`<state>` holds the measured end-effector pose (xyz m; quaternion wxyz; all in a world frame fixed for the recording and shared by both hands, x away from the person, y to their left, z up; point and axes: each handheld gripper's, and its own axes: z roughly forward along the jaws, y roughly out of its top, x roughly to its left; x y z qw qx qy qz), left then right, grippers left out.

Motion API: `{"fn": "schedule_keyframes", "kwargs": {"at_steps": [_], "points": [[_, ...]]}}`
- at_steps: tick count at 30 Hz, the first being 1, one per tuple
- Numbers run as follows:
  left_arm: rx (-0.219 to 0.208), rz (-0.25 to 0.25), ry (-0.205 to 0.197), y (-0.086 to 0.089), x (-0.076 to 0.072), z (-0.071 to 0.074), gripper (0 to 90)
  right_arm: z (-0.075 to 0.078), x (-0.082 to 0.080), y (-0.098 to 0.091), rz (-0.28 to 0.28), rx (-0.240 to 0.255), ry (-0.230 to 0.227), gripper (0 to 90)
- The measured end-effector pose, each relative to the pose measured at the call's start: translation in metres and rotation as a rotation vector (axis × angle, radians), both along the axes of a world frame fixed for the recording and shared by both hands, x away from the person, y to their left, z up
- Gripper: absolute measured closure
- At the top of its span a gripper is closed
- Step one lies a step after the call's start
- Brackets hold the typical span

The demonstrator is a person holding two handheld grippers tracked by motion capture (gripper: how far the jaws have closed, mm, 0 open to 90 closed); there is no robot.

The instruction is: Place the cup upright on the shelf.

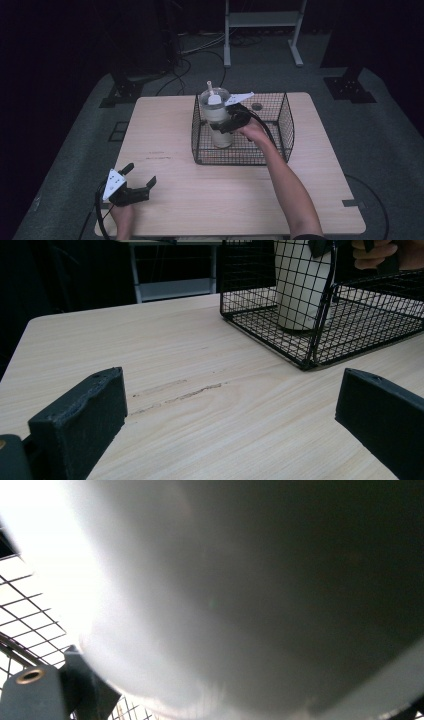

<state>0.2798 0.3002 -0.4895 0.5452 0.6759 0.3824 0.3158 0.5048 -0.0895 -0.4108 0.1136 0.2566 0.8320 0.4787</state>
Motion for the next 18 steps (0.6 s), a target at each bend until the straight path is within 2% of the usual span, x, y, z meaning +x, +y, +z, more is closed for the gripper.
{"fn": "schedule_keyframes", "kwargs": {"at_steps": [2, 8, 12, 18], "points": [[0.0, 0.0, 0.0, 0.0001, 0.0001, 0.0, 0.0, -0.0005, 0.0001, -0.0002, -0.002, 0.017, 0.006, 9.1], [0.001, -0.001, -0.001, 0.0, -0.0001, 0.0, 0.0, -0.003, -0.0002, -0.0005, 0.015, 0.015, -0.007, 9.0], [0.003, -0.002, 0.0, 0.0, -0.0003, 0.0001, 0.0, -0.006, -0.001, -0.0032, 0.036, 0.018, -0.038, 8.8], [0.004, -0.002, 0.0, -0.0002, -0.0003, 0.0, 0.0, -0.0092, -0.0025, -0.0097, 0.041, 0.038, -0.046, 8.7]]}}
